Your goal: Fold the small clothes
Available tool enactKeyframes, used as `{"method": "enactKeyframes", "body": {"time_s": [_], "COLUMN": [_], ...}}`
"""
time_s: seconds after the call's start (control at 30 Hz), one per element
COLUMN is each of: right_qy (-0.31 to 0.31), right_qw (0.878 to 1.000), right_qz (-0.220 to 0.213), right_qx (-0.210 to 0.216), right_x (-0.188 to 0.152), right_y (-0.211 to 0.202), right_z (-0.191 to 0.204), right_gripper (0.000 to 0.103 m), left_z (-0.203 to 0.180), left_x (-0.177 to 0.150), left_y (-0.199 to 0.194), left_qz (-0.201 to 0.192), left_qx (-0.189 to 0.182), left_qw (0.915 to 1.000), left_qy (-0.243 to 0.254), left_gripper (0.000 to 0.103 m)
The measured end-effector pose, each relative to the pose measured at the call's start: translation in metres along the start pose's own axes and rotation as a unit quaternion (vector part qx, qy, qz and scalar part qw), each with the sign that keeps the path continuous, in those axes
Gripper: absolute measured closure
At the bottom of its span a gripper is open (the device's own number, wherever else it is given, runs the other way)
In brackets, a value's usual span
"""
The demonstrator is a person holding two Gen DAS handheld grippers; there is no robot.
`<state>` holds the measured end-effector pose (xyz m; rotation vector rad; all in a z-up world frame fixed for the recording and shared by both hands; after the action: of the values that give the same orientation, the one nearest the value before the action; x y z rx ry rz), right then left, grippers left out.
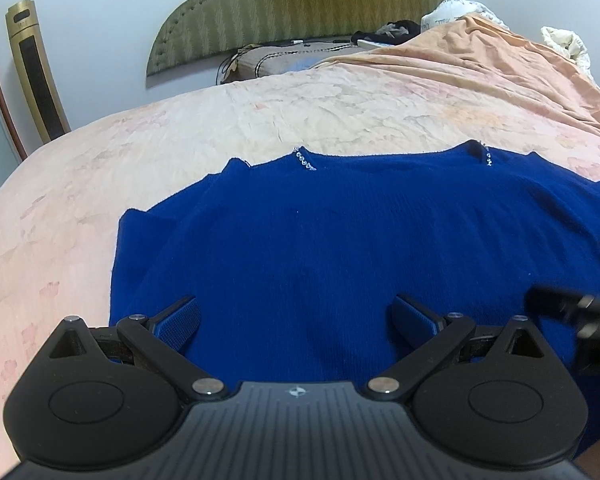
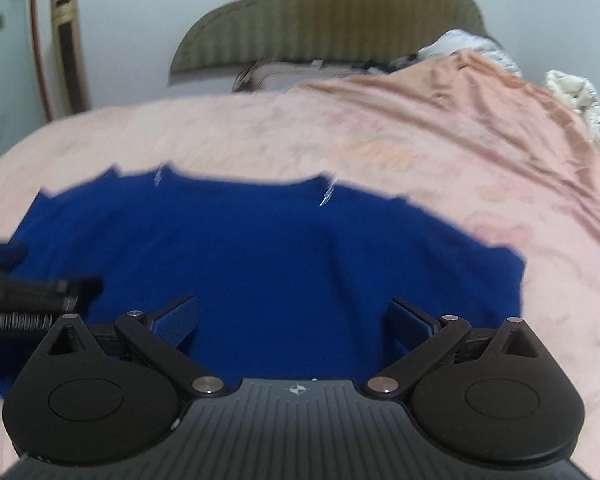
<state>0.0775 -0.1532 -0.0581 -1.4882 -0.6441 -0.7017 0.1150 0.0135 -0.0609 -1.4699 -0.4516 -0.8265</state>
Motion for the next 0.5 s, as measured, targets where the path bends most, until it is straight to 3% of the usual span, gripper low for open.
{"method": "enactKeyframes", "body": {"time_s": [0.1, 0.5], "right_qy": [-0.004, -0.005], "right_qw": [1.0, 0.999], "right_qz": [0.016, 0.012], "right_qx": [-0.015, -0.03], "right_x": [-0.012, -0.021], "right_y": [0.006, -0.006], "right_z": [0.005, 0.019], "right_gripper": [0.0, 0.0], "left_z": [0.0, -0.001], "left_x": [-0.004, -0.015], "left_y": [-0.003, -0.013], "left_qz": [0.003, 0.006], "left_qx": [-0.006, -0.012], "left_qw": [1.0, 0.9998], "left_qy": [0.0, 0.011], "left_gripper": [0.0, 0.0]}}
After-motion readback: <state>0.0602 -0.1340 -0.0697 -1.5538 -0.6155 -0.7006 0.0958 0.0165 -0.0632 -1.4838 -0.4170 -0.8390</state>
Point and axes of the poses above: each gripper's, at about its wrist camera, not at the fingertips, and y roughly the way its jaws point, z to its left, x to its top, the point moved 5 cm from there along y, roughly the way its jaws point, and after that the axes turned 1 degree about -x, right-handed, at the moved point
